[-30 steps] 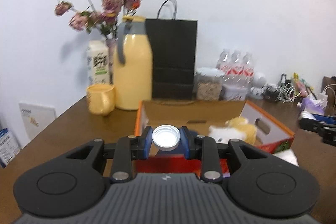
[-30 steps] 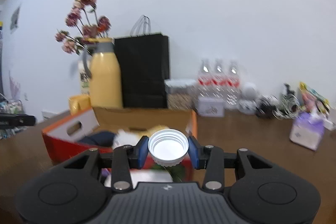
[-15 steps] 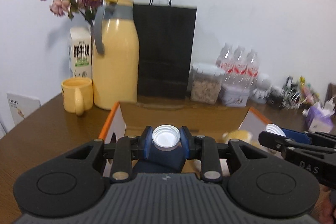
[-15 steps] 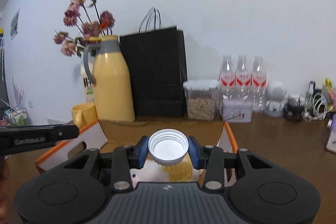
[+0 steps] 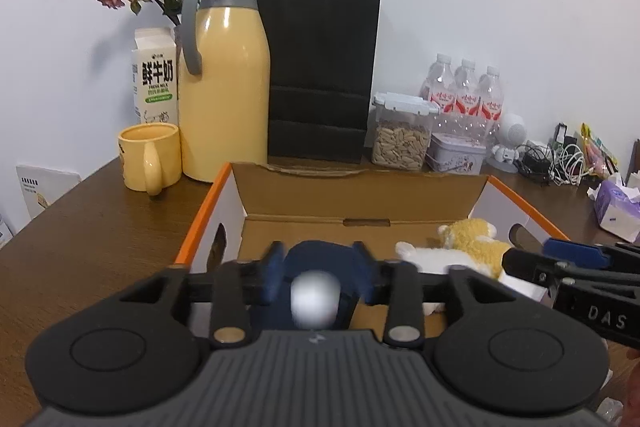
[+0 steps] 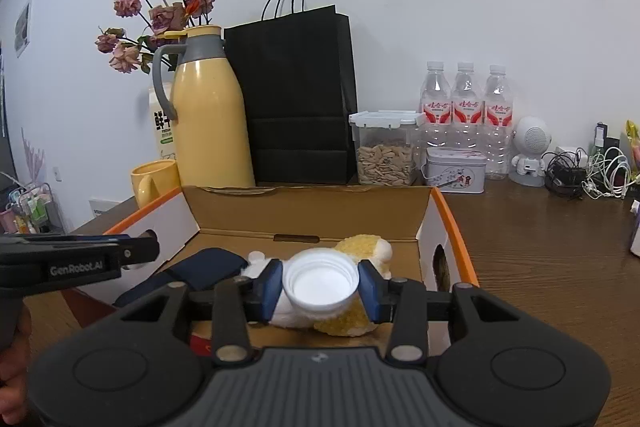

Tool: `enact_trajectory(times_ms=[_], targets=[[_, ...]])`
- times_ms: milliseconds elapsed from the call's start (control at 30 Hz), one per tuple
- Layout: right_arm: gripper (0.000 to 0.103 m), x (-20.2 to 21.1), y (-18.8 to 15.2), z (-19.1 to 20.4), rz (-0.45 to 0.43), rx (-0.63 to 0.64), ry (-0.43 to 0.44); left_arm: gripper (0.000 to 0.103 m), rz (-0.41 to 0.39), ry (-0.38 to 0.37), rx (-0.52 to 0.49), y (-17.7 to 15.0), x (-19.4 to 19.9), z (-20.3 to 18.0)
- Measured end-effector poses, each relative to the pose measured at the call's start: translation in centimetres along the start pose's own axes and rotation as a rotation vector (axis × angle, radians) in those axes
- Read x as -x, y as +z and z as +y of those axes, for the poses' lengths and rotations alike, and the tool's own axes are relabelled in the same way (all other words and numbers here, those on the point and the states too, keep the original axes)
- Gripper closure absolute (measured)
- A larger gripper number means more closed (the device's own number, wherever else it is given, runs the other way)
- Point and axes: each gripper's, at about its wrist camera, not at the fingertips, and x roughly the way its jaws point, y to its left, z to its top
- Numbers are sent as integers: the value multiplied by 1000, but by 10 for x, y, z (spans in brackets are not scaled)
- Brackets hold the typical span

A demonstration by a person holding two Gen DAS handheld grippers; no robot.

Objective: Organize objects
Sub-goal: 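Open both grippers to drop the white caps into the box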

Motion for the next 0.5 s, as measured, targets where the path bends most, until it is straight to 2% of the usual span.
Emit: enact_trajectory(times_ms=[33,67,100,133,167,267,500], targets=[[38,1,0,0,-6,2,-5,35,-10,5,1,0,1,0],[27,2,0,0,-14,3,-9,25,-20,11,3,0,3,0],[22,3,1,0,-22,3,-12,12,-33,17,4,0,5,0],[14,4,0,0,-31,0,-14,4,-48,23,5,1,6,0],[8,5,1,-1,-37,-3,-15,0,-61,28,7,1,8,0],[0,6,1,-3,-42,-15,-12,0,-72,36,12,2,9,0],[0,8,2,-3,-55,-19,-9,0,-78,38,19,4,11,1]])
